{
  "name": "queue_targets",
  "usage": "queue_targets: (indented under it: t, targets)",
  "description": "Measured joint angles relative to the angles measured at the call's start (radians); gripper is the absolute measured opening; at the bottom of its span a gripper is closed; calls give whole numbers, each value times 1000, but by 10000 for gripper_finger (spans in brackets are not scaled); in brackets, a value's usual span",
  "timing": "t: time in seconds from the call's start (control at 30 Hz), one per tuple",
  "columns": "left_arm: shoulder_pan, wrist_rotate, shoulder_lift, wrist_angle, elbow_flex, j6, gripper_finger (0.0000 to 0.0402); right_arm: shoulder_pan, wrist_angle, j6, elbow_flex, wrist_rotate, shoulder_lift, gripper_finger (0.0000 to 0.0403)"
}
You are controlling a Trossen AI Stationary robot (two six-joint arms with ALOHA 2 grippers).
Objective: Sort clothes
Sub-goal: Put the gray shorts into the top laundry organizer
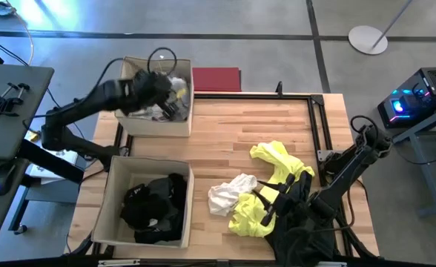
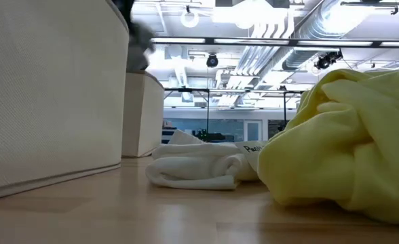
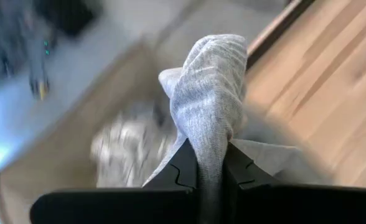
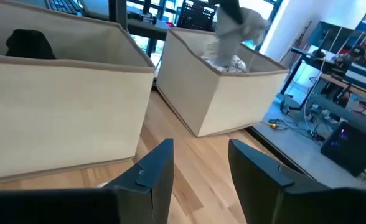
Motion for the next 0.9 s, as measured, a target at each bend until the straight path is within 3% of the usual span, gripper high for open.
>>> queue_targets:
  t: [0.23, 0.53, 0.77, 0.9]
  targets:
    - [289, 220, 69, -73, -93, 52, 13, 0, -27, 41, 0, -5, 0, 140]
    - [426, 267, 180, -26, -186, 114, 38, 0, -27, 43, 0, -38, 0, 140]
    - [503, 316, 210, 25, -181, 122, 136, 0, -27, 43, 0, -50, 0, 140]
    - [553, 333, 205, -11, -104, 122, 197, 0, -27, 43, 0, -53, 0, 140]
